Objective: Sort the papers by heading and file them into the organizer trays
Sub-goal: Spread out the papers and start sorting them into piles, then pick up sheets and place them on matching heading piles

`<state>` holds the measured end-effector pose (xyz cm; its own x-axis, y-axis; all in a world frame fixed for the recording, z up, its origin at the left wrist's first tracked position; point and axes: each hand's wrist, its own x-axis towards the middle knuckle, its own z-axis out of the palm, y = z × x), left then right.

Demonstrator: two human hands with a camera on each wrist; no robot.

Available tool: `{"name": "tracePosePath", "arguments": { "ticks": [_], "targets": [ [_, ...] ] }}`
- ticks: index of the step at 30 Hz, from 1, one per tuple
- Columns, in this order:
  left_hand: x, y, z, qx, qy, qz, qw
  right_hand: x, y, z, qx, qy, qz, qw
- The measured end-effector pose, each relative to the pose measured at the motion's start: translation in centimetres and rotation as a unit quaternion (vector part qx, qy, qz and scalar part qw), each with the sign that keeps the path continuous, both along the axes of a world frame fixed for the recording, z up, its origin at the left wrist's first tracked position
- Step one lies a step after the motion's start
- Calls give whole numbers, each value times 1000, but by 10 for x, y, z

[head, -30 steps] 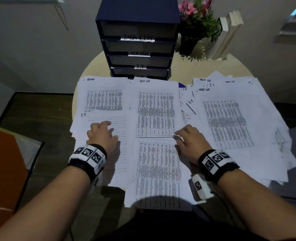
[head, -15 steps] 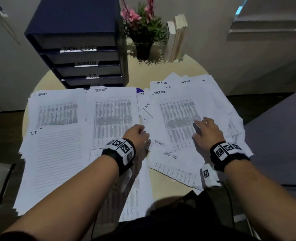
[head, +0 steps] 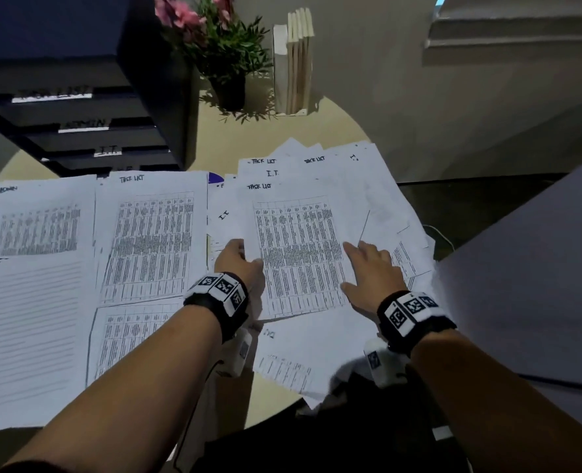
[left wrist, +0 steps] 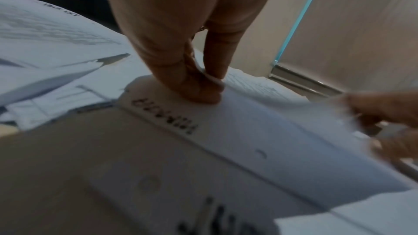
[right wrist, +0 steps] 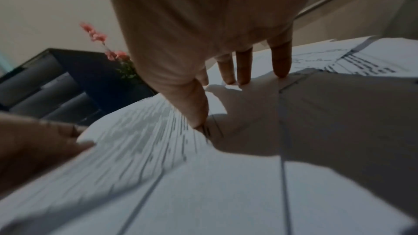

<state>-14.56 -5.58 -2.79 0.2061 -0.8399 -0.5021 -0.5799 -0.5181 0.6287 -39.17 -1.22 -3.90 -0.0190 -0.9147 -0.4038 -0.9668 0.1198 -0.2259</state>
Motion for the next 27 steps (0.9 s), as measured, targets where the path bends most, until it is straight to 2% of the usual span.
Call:
{"name": "tracePosePath", "arguments": {
  "ticks": [3,6,9,10,13,14,17,19,22,24,25,27],
  "targets": [
    [0,11,-2,-30,2,-22,999,-9,-16,7,-28,-82,-84,993],
    [0,28,1,-40,47,-55,997,-11,-29,7,-64,-144,-155,975],
    [-1,40,0,-43,85,-73,993,-10,-33,1,-39,-290,-237,926],
    [-1,40,0,-44,87,-78,992,-10,-34,-2,-42,-310,-262,913],
    [2,33,-1,-57,109,-60,991,-18,-37,-13,-76,-235,-308,919],
    [2,31,-2,-63,117,-55,990,-20,-38,-15,-71,-233,-315,917],
    [-1,26,-4,-55,139,-62,987,-21,-42,-11,-48,-305,-324,894],
    [-4,22,-5,-56,102,-87,989,-25,-44,-4,-79,-311,-297,899],
    [3,8,-6,-78,-89,-120,986,-40,-48,5,-145,-242,-289,915],
    [13,-2,-5,-25,-179,-128,975,-55,-49,10,-140,-202,-282,927],
    [18,-6,-6,6,-189,-134,973,-61,-47,11,-121,-188,-276,935],
    [25,-11,-9,31,-162,-140,976,-66,-42,14,-101,-209,-274,933]
  ]
}}
